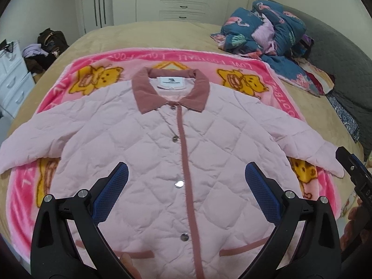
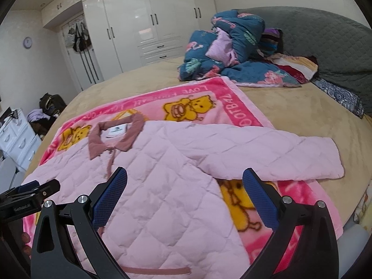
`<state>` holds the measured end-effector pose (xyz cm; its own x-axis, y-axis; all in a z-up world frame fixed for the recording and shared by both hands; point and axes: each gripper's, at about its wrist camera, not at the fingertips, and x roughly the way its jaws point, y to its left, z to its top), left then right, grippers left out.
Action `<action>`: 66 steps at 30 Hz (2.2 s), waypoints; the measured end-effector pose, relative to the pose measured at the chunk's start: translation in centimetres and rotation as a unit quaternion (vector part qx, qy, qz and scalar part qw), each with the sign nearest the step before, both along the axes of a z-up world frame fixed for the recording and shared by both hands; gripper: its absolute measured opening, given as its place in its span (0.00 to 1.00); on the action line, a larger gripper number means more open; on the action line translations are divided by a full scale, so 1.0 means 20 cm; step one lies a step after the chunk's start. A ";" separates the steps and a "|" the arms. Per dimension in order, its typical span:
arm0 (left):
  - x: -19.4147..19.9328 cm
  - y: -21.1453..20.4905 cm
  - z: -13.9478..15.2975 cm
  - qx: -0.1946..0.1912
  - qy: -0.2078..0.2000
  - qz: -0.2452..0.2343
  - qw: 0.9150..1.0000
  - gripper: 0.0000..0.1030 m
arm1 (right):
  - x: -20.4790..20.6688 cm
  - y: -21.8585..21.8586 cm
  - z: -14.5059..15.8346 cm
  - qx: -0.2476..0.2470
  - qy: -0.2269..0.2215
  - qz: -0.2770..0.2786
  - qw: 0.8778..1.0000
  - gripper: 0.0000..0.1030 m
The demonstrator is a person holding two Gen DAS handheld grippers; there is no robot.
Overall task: Fold large clothes
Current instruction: 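Move the right tool to a jacket sleeve cuff and grasp it, then lift the sleeve with the right tool and carry it across the jacket front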
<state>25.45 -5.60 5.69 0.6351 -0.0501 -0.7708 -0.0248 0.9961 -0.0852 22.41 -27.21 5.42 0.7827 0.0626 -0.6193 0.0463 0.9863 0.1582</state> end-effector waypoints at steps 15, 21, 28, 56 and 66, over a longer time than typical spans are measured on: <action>0.18 -0.21 -0.16 0.005 0.030 -0.028 0.999 0.91 | 0.08 -0.36 -0.17 0.014 0.027 -0.083 0.996 0.96; 0.25 -0.28 -0.24 0.007 0.043 -0.035 0.998 0.91 | 0.11 -0.52 -0.26 0.014 0.045 -0.120 0.992 0.96; 0.34 -0.34 -0.35 0.012 0.064 -0.036 0.997 0.91 | 0.15 -0.75 -0.39 0.024 0.067 -0.170 0.983 0.96; 0.60 -0.49 -0.52 0.049 0.094 -0.037 0.994 0.91 | 0.26 -1.67 -0.90 0.215 0.121 -0.368 0.896 0.90; 0.59 -0.34 -0.38 0.049 0.084 -0.019 0.995 0.91 | 0.28 -1.75 -0.69 0.217 0.035 -0.341 0.914 0.31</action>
